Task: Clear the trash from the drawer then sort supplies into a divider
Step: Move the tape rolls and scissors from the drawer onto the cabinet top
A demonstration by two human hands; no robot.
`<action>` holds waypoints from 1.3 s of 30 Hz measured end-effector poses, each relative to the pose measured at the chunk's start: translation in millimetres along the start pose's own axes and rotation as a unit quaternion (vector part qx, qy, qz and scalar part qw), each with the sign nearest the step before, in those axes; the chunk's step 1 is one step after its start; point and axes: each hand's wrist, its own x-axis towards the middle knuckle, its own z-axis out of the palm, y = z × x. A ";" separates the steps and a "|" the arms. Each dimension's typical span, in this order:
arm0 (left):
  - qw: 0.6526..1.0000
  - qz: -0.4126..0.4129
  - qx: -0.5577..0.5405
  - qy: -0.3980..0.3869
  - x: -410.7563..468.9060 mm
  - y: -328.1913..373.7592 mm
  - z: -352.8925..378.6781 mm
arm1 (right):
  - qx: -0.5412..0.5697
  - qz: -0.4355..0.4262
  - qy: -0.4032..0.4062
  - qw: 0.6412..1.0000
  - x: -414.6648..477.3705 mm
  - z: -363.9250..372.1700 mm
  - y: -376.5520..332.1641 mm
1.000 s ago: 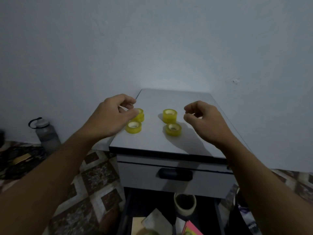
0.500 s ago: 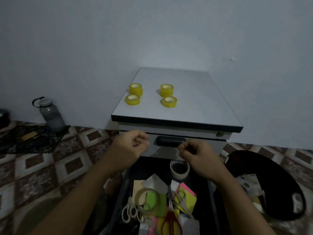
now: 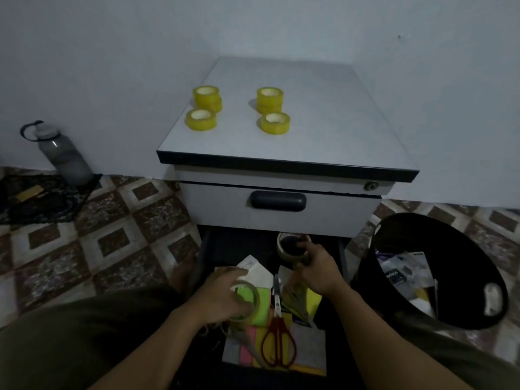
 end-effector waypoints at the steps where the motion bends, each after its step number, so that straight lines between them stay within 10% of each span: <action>1: 1.000 0.005 0.024 -0.008 0.9 -5.9 5.6 | -0.013 -0.002 0.000 1.000 4.9 3.0 3.2; 21: 0.994 0.039 0.057 0.083 -6.8 0.3 5.4 | -0.105 -0.035 -0.005 0.994 14.1 10.4 4.3; 39: 0.985 0.118 0.065 0.108 -78.9 44.0 -64.8 | 0.133 -0.134 0.027 0.982 -103.5 -38.3 -52.0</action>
